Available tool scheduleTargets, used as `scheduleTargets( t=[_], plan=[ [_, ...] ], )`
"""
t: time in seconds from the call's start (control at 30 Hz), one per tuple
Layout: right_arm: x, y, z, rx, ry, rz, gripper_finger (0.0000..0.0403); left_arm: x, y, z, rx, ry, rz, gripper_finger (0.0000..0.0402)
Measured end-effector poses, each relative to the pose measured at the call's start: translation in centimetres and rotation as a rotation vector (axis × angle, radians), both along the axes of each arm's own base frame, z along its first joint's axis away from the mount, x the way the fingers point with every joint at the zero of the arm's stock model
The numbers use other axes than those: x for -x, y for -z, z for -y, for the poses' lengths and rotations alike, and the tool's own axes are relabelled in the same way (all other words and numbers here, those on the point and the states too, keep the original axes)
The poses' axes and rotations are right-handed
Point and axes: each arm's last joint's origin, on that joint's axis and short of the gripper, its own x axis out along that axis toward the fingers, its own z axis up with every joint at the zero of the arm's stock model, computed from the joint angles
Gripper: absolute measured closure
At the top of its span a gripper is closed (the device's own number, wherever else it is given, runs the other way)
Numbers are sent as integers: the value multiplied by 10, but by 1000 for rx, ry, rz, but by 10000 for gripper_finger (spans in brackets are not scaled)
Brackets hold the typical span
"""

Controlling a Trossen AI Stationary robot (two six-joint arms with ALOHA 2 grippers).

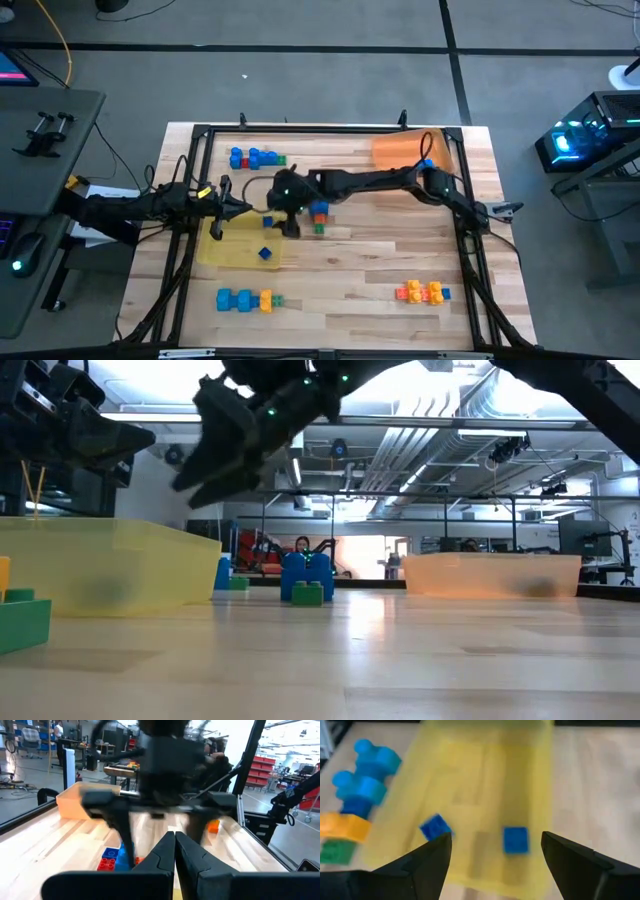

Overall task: Sort blocks by size
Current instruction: Put the large blue 2 stud game piece into the orange bin

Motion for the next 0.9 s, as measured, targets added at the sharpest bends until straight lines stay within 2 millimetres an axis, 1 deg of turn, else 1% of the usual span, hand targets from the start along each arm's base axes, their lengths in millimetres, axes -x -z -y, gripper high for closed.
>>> scheduleTargets(
  t=[0.07,0.1,0.17,0.3,0.37,0.43,0.53,0.67,0.77,0.9],
  plan=[
    [11,-9,10,10,7,-59,98,0,0,0,0,-1,0,401],
    [19,-16,15,15,11,-85,98,0,0,0,0,0,0,401],
    [36,-22,26,26,14,-155,97,0,0,0,0,-1,-2,401],
    [72,-16,45,21,49,-252,97,0,1,0,0,0,-6,401],
    [88,-12,51,19,72,-250,97,0,1,0,0,0,-7,401],
    [99,-6,53,22,85,-233,96,0,1,0,0,0,-7,401],
    [100,11,49,38,100,-217,96,0,1,0,0,0,-7,401],
    [90,27,33,52,74,-194,96,-1,1,0,0,0,-9,401],
    [84,40,23,109,89,-217,96,-1,1,0,0,1,-14,401],
    [82,45,18,153,119,-223,104,-1,1,0,0,0,-13,401]
  ],
)
